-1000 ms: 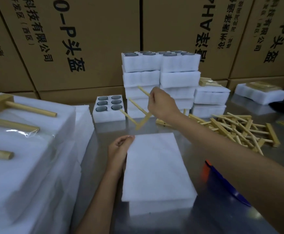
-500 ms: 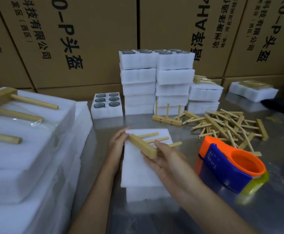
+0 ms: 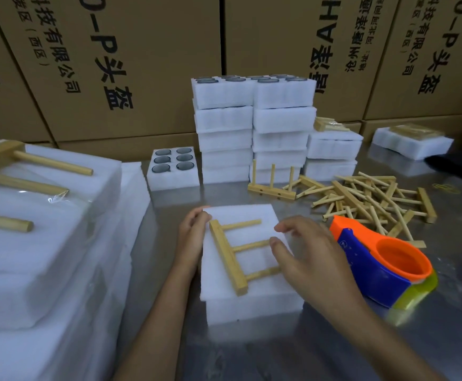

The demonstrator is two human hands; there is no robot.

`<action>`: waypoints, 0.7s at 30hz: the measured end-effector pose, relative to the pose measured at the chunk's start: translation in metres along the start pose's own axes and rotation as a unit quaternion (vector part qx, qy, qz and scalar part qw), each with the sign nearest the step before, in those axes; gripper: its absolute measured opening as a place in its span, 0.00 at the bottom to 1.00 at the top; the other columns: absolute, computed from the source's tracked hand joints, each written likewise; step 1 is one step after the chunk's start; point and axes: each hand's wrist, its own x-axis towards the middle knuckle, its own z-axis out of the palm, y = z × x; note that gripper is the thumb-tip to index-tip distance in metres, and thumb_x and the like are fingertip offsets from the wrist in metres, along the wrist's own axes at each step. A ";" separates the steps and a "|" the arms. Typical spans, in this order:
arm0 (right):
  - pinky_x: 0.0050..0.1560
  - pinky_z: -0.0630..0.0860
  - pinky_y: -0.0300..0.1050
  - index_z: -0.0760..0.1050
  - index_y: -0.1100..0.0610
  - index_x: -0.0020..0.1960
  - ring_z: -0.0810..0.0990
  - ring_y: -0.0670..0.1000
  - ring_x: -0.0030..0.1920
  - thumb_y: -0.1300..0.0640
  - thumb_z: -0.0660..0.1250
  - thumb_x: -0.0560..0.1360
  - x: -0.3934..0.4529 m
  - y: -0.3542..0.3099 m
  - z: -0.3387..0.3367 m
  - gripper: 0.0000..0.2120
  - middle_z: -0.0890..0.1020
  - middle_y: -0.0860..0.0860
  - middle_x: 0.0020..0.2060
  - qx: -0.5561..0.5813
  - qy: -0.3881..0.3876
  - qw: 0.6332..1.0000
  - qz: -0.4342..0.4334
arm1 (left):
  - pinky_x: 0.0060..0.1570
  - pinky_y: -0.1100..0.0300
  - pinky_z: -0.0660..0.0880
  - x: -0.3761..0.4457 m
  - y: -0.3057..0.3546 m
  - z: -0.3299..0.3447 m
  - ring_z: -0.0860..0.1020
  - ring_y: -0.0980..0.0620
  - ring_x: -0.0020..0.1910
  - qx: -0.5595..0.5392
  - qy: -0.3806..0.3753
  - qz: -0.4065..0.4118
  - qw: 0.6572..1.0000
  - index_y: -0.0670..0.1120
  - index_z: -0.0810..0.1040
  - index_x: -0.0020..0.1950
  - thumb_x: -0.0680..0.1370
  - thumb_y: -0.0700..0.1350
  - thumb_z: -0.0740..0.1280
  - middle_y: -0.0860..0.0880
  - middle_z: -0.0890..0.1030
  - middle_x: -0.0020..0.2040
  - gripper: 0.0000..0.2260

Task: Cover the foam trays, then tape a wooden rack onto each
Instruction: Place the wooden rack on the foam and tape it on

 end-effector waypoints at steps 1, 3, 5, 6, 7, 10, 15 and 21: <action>0.55 0.70 0.38 0.75 0.45 0.56 0.71 0.39 0.59 0.48 0.67 0.76 0.000 0.002 0.002 0.09 0.75 0.35 0.54 -0.035 -0.003 0.998 -0.053 | 0.34 0.76 0.71 0.000 0.000 0.000 0.78 0.70 0.34 0.001 0.001 0.001 1.000 0.50 0.82 0.47 0.79 0.37 0.65 0.63 0.83 0.35 0.09; 0.66 0.63 0.42 0.73 0.42 0.62 0.65 0.41 0.68 0.43 0.65 0.76 0.003 0.003 0.011 0.15 0.72 0.38 0.65 -0.062 -0.065 0.989 -0.119 | 0.34 0.75 0.72 0.000 0.001 0.001 0.79 0.68 0.34 0.002 0.002 -0.001 1.000 0.49 0.82 0.47 0.79 0.37 0.65 0.62 0.83 0.35 0.09; 0.67 0.54 0.40 0.69 0.40 0.68 0.58 0.41 0.73 0.36 0.61 0.76 0.010 0.001 0.023 0.22 0.65 0.38 0.72 -0.075 -0.142 0.977 -0.141 | 0.34 0.73 0.74 -0.001 0.001 0.000 0.80 0.66 0.34 -0.001 0.002 -0.011 1.000 0.49 0.82 0.47 0.78 0.39 0.65 0.60 0.83 0.36 0.08; 0.66 0.53 0.39 0.69 0.40 0.69 0.57 0.41 0.73 0.33 0.59 0.76 0.013 -0.001 0.030 0.24 0.64 0.38 0.73 -0.082 -0.166 0.972 -0.142 | 0.34 0.71 0.74 -0.002 0.000 0.000 0.80 0.64 0.35 -0.003 0.001 -0.016 1.000 0.49 0.82 0.48 0.78 0.40 0.65 0.59 0.84 0.37 0.08; 0.65 0.53 0.40 0.69 0.40 0.68 0.57 0.42 0.74 0.32 0.58 0.76 0.016 -0.002 0.036 0.24 0.64 0.38 0.73 -0.090 -0.177 0.970 -0.139 | 0.34 0.71 0.75 -0.002 0.000 -0.001 0.81 0.63 0.36 -0.005 0.000 -0.019 1.000 0.50 0.83 0.50 0.78 0.41 0.65 0.58 0.84 0.38 0.07; 0.69 0.55 0.46 0.72 0.42 0.66 0.57 0.44 0.75 0.32 0.54 0.77 0.023 -0.003 0.052 0.24 0.63 0.42 0.75 -0.104 -0.166 0.974 -0.111 | 0.34 0.71 0.75 -0.001 0.001 0.000 0.82 0.63 0.39 -0.002 0.004 -0.026 1.000 0.49 0.83 0.53 0.78 0.43 0.66 0.57 0.85 0.42 0.08; 0.69 0.61 0.50 0.73 0.45 0.61 0.65 0.47 0.71 0.34 0.54 0.77 0.038 -0.004 0.067 0.22 0.70 0.43 0.69 -0.128 -0.142 0.976 -0.102 | 0.34 0.71 0.75 -0.001 0.002 0.001 0.81 0.63 0.38 0.001 0.011 -0.032 0.999 0.47 0.84 0.53 0.78 0.41 0.65 0.54 0.85 0.43 0.09; 0.68 0.56 0.46 0.73 0.45 0.61 0.64 0.43 0.71 0.35 0.54 0.79 0.034 -0.001 0.068 0.20 0.71 0.42 0.69 -0.104 -0.113 0.982 -0.111 | 0.33 0.72 0.74 -0.002 0.003 0.001 0.81 0.64 0.37 0.008 0.010 -0.031 0.999 0.45 0.83 0.54 0.78 0.40 0.65 0.52 0.84 0.46 0.09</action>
